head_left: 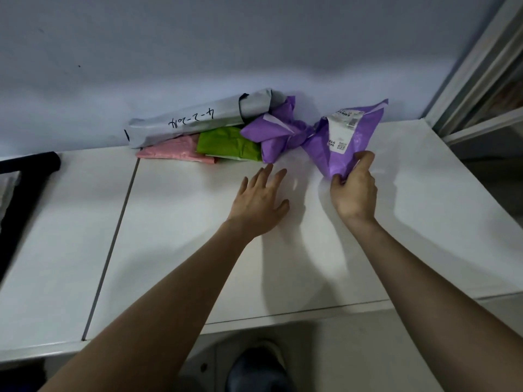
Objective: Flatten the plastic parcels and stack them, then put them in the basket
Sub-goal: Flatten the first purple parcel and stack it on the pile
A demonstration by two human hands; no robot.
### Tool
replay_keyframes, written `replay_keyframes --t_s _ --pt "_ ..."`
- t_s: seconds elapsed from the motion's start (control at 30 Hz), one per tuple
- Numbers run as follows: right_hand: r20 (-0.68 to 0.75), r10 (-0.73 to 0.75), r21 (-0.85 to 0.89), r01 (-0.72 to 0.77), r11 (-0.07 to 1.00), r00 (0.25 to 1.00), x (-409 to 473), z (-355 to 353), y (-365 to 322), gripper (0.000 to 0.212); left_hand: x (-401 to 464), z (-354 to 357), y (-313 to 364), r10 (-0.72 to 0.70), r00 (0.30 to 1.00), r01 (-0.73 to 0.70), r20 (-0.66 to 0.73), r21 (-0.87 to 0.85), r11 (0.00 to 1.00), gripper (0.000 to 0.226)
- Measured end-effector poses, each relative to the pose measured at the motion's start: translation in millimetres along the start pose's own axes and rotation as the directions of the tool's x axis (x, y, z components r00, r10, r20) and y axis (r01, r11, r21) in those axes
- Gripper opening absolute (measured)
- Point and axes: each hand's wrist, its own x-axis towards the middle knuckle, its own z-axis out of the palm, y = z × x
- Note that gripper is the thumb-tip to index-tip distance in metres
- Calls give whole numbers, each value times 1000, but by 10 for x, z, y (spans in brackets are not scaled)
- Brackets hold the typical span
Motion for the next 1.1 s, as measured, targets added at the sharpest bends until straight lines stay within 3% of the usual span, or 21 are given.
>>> replay_keyframes --t_s 0.2,0.4,0.57,0.63,0.7,0.73,0.8,0.87,0.93,1.0,1.1 --pt "-110 -113 61 120 991 988 -25 -148 -263 39 -108 -208 -58 10 998 -9 -65 9 1000 66" --pt "-326 -260 55 293 955 909 -40 -463 -711 31 -289 -547 -136 33 985 -29 -167 25 999 64" --pt "-344 -288 69 330 941 894 -136 -769 -1125 35 -524 -859 -145 -60 957 30 -283 -109 994 58" --pt "-325 -297 145 358 922 898 -209 -801 -1278 35 -666 -989 -168 -9 942 -14 -335 -68 998 50" --pt "-273 -304 223 367 903 913 -314 -774 -1434 32 -779 -1082 -255 -26 972 -46 -235 -296 954 36" --pt "-236 -305 253 362 897 922 -381 -744 -1512 31 -818 -1116 -342 0 973 -76 -232 -320 944 32" --pt "-176 -314 285 354 891 933 -524 -658 -1658 28 -964 -1270 -375 -143 973 21 -181 -547 837 39" --pt "-122 -332 301 354 886 935 -685 -553 -1789 28 -1080 -1398 -497 -312 904 126 -292 -517 847 46" --pt "-58 -333 335 332 882 941 -830 -411 -1891 30 -1184 -1456 -721 -430 884 249 -182 -595 765 47" --pt "7 -318 388 291 875 948 -957 -250 -1981 29 -1307 -1513 -929 -519 841 253 -155 -735 630 44" --pt "92 -250 494 173 852 964 -1106 10 -2077 24 -1487 -1511 -1222 -590 796 244 -137 -819 519 32"
